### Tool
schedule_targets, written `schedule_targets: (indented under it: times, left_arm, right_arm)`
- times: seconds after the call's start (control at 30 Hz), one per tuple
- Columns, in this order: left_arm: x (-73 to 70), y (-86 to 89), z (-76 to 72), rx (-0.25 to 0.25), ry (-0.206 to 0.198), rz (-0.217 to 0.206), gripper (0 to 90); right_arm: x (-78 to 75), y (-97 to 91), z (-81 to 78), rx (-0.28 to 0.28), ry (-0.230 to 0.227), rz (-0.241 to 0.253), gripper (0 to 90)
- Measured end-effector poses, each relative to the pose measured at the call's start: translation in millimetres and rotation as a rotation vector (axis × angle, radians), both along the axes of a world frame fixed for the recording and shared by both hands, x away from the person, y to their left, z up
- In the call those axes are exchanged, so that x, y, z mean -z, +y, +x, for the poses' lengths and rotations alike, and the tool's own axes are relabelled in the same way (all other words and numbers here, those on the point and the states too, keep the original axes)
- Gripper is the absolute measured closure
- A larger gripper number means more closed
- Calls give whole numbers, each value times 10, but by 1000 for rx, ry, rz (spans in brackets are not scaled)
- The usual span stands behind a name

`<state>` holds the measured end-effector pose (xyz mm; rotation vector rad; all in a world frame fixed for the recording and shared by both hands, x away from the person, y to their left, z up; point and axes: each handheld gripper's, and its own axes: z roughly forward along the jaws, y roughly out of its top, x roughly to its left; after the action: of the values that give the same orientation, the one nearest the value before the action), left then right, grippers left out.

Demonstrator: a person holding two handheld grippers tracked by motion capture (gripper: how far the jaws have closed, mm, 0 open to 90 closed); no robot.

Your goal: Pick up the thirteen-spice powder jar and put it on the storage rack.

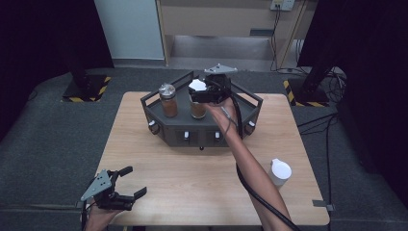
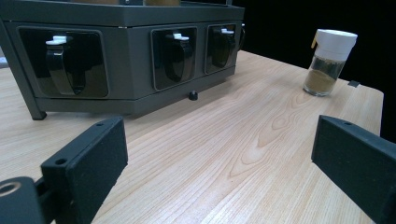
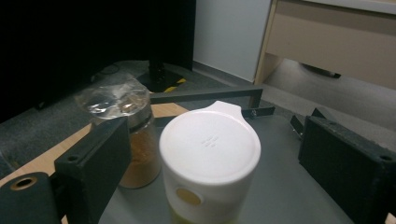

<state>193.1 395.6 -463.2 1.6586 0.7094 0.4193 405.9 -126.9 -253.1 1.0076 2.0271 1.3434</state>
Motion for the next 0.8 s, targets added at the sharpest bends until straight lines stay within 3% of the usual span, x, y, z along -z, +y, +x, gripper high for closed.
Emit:
schedule_targets:
  times: [0.23, 0.5, 0.8]
  left_arm:
    - [-2, 0, -4, -3, -2, 4, 26]
    - [-6, -7, -6, -4, -2, 6, 27]
    - [-7, -9, -6, -4, -1, 7, 26]
  right_arm:
    - [-120, -211, -272, -48, -80, -24, 91]
    - [-193, -505, -544, -74, -113, -49, 81]
    - [-184, -883, -853, -85, -133, -28, 78]
